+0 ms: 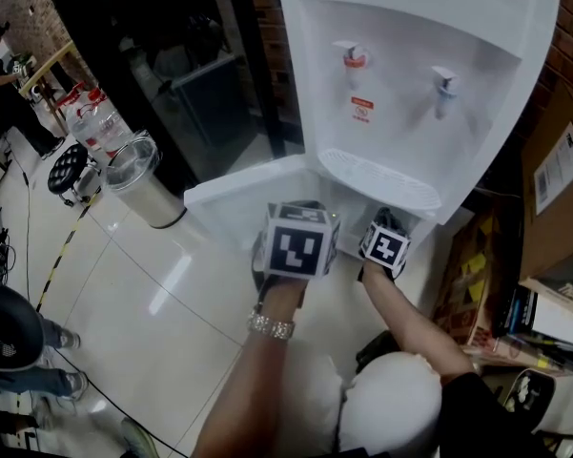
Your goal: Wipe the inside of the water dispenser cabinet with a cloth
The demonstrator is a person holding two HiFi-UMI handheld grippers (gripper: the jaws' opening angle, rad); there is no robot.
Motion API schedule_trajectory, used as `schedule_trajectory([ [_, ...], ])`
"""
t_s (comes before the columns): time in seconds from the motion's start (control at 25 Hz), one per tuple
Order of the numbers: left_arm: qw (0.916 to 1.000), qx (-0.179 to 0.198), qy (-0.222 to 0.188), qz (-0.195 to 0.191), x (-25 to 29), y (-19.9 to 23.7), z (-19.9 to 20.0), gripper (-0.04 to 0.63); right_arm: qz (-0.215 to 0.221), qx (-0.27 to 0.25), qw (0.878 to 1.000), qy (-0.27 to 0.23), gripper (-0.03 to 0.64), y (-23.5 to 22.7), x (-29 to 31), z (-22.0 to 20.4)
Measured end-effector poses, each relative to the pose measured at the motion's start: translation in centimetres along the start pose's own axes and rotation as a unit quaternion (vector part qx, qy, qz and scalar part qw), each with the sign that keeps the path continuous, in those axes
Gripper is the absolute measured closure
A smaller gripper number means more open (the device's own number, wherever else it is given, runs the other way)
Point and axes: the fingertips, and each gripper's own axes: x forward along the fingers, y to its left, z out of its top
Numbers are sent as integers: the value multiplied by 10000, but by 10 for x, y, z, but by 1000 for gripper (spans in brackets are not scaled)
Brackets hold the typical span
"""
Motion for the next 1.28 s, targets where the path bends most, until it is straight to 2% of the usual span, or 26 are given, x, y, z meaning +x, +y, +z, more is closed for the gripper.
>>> schedule_trajectory([
  [0.2, 10000, 13, 6, -9, 2, 1, 0, 592, -173, -537, 9936, -975, 589, 4, -29, 54],
  [0.32, 10000, -2, 32, -24, 4, 0, -1, 592, -132, -588, 9910, -1193, 590, 8, -39, 69],
  [0.48, 10000, 0, 65, -46, 4, -1, -3, 592, -149, -380, 9949, -920, 589, -2, -31, 58],
  [0.68, 9999, 11, -100, -40, 2, -1, 4, 592, -93, 102, 9999, -82, 589, -15, -8, 13],
  [0.8, 10000, -9, -6, -71, 1, -3, 1, 592, 26, 403, 9985, 370, 589, -15, 3, -17],
  [0.92, 10000, -17, 22, -89, 1, -4, 0, 592, -35, 283, 9983, 499, 589, -15, 1, -23],
  [1.0, 10000, -6, 6, -93, 0, -4, 1, 592, -33, 78, 9996, 273, 591, -9, -6, -7],
  [1.12, 10000, 4, -2, -98, 1, -4, 2, 592, 124, -323, 9978, -573, 589, 10, -26, 40],
  [1.2, 9999, 1, 0, -109, 1, -5, 2, 592, 65, -512, 9935, -1019, 589, 13, -37, 62],
  [1.28, 9999, 1, 4, -127, 1, -6, 1, 592, -79, -514, 9926, -1095, 589, 6, -38, 64],
])
